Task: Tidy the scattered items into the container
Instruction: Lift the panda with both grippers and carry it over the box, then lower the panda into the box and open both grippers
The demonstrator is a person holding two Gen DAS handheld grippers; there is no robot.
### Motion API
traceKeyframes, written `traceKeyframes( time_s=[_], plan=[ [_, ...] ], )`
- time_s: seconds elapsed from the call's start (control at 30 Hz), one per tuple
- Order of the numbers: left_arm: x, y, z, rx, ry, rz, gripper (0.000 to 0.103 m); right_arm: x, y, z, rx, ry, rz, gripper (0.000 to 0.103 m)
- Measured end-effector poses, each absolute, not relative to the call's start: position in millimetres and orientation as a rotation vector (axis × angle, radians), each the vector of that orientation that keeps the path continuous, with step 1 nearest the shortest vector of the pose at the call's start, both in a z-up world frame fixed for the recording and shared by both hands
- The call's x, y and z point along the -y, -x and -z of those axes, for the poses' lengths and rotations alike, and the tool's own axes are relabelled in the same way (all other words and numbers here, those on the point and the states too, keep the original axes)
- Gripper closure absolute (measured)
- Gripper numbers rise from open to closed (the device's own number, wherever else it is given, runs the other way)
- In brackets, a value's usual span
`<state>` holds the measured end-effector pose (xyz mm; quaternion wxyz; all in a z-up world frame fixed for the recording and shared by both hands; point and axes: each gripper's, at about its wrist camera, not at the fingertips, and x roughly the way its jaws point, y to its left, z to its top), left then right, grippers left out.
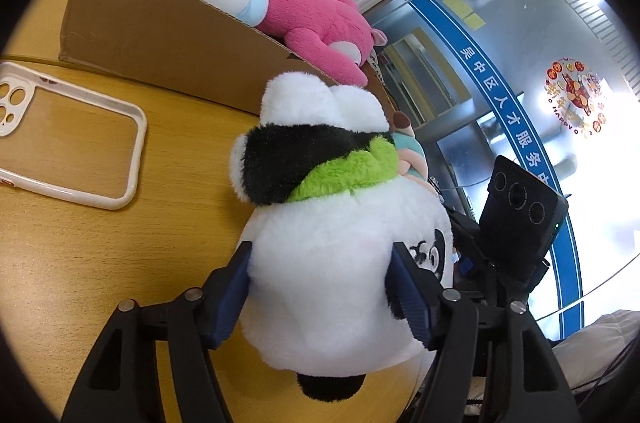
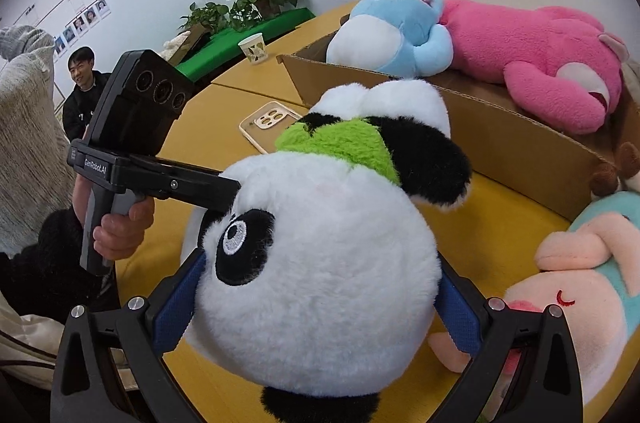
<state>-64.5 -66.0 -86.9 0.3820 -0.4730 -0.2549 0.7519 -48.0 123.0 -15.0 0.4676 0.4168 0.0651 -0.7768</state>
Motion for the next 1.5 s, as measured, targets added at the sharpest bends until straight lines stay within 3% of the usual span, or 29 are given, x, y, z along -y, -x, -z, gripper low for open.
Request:
traceKeyframes(
  time_s=[0.07, 0.27, 0.43, 0.7, 1.03, 1.3, 1.5],
  plan=[
    [66, 66, 90, 0.678, 1.213, -1.921, 0.021, -121, 48, 16, -0.155, -1.023, 1.906, 0.000],
    [57, 70, 101, 0.749, 1.188, -1.859, 0.021, -124, 44, 17, -0.155, -1.024, 1.914, 0.000],
    [51, 65, 82, 0.670, 1.156, -1.892, 0.034, -133, 30, 17, -0.121, -0.990, 1.945, 0.005],
    [41, 55, 28, 0.519, 1.064, -2.008, 0.037, -144, 18, 1, -0.098, -0.910, 1.987, 0.014],
    [37, 84, -64, 0.372, 0.858, -2.124, 0.037, -139, 36, -74, -0.187, -0.711, 2.051, 0.015],
    [18, 141, -173, 0.235, 0.619, -2.206, 0.037, -134, 94, -178, -0.312, -0.449, 2.138, 0.016],
    [7, 182, -175, 0.203, 0.645, -2.220, 0.037, -136, 140, -201, -0.316, -0.398, 2.180, 0.016]
  ],
)
